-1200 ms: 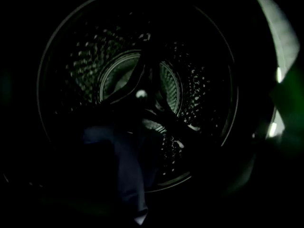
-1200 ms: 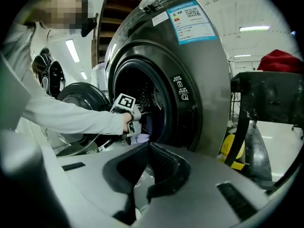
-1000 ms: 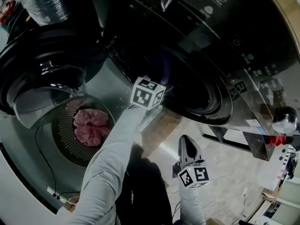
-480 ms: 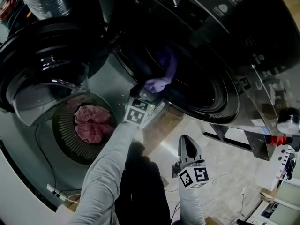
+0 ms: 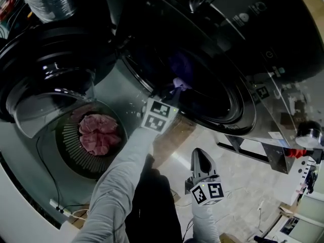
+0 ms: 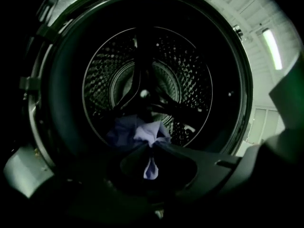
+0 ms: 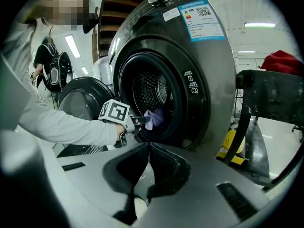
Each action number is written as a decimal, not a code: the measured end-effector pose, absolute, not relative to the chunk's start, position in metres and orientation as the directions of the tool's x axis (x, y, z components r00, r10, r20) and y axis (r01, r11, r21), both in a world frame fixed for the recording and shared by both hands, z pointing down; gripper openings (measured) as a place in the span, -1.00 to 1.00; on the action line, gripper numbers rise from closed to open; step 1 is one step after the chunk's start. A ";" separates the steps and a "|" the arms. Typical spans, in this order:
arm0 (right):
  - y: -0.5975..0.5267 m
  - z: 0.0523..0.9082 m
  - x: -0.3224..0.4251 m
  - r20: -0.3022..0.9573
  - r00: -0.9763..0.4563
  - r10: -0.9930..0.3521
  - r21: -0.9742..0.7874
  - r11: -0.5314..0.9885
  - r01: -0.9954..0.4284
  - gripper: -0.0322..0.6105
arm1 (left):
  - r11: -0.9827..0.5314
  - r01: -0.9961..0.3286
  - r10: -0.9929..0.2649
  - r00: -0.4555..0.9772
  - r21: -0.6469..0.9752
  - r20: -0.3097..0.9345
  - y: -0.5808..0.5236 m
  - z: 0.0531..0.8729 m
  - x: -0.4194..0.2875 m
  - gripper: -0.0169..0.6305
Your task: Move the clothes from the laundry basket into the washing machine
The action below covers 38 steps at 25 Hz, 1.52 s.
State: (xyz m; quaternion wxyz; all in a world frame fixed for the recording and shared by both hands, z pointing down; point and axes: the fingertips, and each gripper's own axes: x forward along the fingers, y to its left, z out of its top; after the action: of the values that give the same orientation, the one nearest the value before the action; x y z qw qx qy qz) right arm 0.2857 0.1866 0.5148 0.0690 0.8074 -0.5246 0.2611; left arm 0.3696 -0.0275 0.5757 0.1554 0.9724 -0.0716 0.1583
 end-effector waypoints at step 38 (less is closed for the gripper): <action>0.053 0.421 0.073 0.430 -0.033 -0.902 -0.176 -0.048 -0.983 -0.83 | -0.794 -0.541 -0.401 0.808 0.275 0.431 -0.036 0.457 -0.042 -0.43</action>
State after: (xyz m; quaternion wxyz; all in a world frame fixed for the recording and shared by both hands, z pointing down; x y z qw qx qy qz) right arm 0.0733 0.0529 0.4210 0.0916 0.6893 -0.6838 0.2209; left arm -0.0424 -0.0362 0.4571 0.1965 0.9303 -0.2533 0.1779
